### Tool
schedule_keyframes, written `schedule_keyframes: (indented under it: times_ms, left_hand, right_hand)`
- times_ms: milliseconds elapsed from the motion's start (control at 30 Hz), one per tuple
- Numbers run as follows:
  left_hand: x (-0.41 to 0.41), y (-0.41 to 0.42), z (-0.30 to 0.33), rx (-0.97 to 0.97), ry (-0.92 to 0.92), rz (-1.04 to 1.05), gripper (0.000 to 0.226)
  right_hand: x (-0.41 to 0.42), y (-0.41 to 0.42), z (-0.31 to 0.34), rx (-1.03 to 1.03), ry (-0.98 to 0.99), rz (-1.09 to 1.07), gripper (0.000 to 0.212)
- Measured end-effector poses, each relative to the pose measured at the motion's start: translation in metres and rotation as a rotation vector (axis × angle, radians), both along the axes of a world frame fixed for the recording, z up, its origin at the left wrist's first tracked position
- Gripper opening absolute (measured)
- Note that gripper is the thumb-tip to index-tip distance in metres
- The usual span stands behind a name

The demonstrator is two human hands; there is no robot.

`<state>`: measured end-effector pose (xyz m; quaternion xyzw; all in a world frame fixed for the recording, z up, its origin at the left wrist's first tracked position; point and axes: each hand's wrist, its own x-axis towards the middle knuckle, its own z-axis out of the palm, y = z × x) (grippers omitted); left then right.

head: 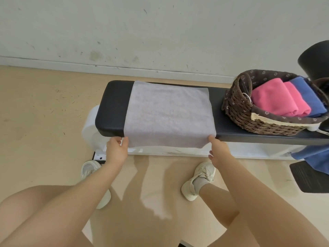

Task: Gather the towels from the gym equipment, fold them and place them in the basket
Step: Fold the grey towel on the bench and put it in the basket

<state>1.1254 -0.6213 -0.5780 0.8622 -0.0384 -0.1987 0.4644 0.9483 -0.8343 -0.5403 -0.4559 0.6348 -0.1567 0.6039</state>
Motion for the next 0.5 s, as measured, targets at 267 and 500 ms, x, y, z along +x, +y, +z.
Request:
schedule_keyframes:
  times_ms: [267,500]
  left_hand:
    - [0.014,0.006,-0.014,-0.249,0.484,-0.06,0.03]
    - [0.009,0.011,0.014,-0.401,0.557,-0.15,0.023]
  right_hand:
    - [-0.012,0.002,-0.016,0.013,-0.152,0.288,0.033]
    - [-0.015,0.01,-0.008,-0.068,-0.126,0.256,0.017]
